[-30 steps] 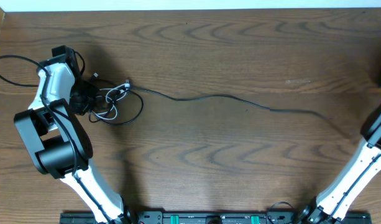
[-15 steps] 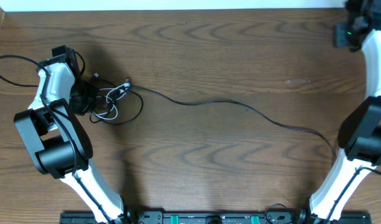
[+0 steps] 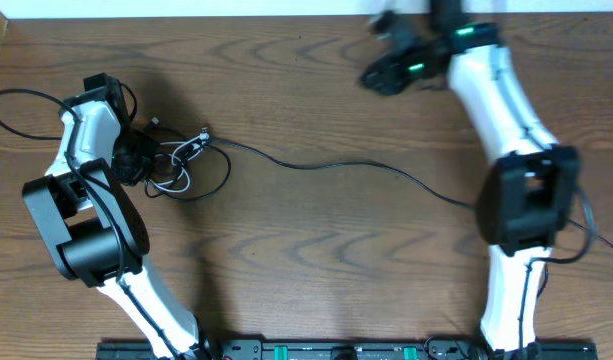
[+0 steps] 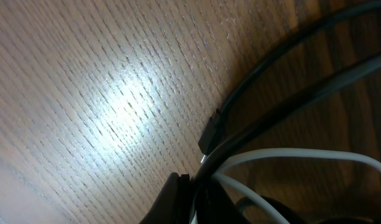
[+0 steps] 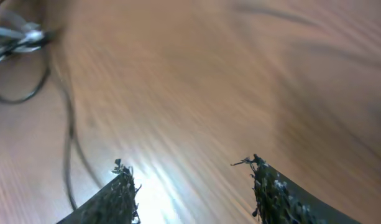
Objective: Untangle cables
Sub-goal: 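Release the black cable end and bring the right gripper back up-left, then move the open right gripper left onto the bundle held by the left gripper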
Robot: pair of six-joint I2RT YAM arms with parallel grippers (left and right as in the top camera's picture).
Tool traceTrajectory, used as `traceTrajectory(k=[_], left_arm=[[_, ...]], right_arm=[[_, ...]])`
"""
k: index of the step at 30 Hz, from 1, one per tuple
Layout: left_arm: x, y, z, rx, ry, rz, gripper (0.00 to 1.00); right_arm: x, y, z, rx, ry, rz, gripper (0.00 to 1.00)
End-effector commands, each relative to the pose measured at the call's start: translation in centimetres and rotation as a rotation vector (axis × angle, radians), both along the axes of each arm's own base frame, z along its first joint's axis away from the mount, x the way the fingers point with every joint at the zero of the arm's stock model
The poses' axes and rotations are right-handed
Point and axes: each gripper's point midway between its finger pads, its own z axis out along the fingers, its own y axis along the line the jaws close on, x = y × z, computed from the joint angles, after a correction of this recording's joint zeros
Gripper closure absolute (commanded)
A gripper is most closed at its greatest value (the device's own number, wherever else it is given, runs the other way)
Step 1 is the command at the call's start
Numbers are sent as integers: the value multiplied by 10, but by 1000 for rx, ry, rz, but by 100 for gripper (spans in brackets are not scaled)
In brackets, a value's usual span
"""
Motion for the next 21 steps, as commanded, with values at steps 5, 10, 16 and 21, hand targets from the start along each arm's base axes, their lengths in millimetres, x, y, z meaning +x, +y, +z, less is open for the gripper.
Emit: traceTrajectory(k=[5,10,16,21], left_arm=[[-1,-12,-7,-85,-5,25,92],[4,-24,-7,-123,-18,11,92],[8,-31,-7,-121,-23,-11,92],[8,-33,-7,-121,-23,-15,92]], right_arm=[[-31,106,-54,-134,-107,203,39],[-52,159,-84,-163,-158,280,39],[-80,194,-102,-162,-154,356,26],[-96,209,-103,-160,-157,392,16]])
